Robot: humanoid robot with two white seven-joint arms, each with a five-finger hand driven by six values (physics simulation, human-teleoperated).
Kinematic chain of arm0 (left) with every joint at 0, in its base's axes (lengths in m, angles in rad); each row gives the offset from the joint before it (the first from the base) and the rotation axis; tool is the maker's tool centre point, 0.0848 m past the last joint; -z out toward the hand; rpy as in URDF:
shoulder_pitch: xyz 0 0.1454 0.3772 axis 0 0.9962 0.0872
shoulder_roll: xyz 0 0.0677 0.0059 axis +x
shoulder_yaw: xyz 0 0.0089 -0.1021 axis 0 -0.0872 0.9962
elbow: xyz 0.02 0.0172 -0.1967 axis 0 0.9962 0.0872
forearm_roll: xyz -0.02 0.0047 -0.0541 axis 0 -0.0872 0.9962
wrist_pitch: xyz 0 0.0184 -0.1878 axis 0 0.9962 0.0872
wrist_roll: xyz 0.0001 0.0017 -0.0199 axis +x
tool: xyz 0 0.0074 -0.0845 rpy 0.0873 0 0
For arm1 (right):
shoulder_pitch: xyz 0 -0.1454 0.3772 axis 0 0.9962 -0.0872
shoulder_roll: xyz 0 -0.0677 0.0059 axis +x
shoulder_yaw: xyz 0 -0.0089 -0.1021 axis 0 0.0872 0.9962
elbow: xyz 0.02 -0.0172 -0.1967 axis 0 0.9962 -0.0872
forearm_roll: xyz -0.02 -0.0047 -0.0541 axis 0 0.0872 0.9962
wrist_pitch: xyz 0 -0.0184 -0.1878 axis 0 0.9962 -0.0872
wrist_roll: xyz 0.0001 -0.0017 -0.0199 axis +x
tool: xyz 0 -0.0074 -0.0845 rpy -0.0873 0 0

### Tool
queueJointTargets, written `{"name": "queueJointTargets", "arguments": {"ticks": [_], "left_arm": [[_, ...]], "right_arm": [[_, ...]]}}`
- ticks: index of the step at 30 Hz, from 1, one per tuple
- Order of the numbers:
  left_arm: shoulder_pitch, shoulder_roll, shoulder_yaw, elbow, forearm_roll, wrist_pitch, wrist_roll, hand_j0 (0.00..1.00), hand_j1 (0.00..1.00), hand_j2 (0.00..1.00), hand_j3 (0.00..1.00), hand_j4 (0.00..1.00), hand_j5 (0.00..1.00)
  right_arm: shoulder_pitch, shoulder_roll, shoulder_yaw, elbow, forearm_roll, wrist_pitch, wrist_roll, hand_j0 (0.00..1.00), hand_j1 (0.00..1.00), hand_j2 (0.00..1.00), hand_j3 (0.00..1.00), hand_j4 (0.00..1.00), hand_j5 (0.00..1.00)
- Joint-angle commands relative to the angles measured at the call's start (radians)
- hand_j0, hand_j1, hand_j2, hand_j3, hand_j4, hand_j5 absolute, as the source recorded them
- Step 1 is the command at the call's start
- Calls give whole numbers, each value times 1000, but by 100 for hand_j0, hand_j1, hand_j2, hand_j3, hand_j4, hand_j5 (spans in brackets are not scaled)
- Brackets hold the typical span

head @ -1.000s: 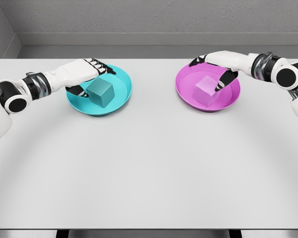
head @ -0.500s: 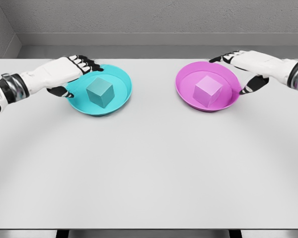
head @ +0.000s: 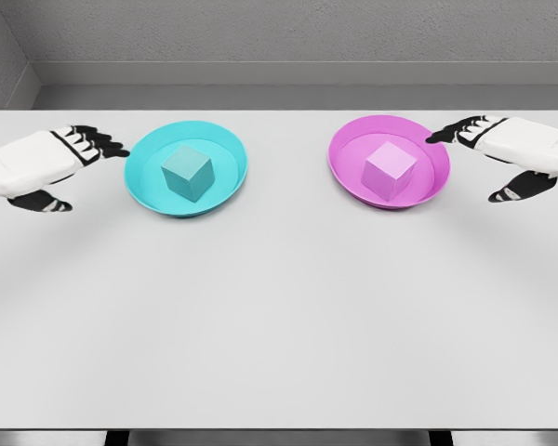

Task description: Place the blocks in the corresponding plates according to their colors

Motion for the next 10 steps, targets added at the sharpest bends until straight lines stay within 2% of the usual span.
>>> {"name": "queueJointTargets", "arguments": {"ticks": [1, 10], "left_arm": [[0, 14, 32, -16, 8, 1, 1, 100, 100, 100, 100, 100, 100], [2, 14, 31, -18, 8, 1, 1, 100, 100, 100, 100, 100, 100]], "right_arm": [[0, -1, -1, -1, -7, 0, 0, 100, 100, 100, 100, 100, 100], [0, -3, -1, 1, -6, 0, 0, 100, 100, 100, 100, 100, 100]]}}
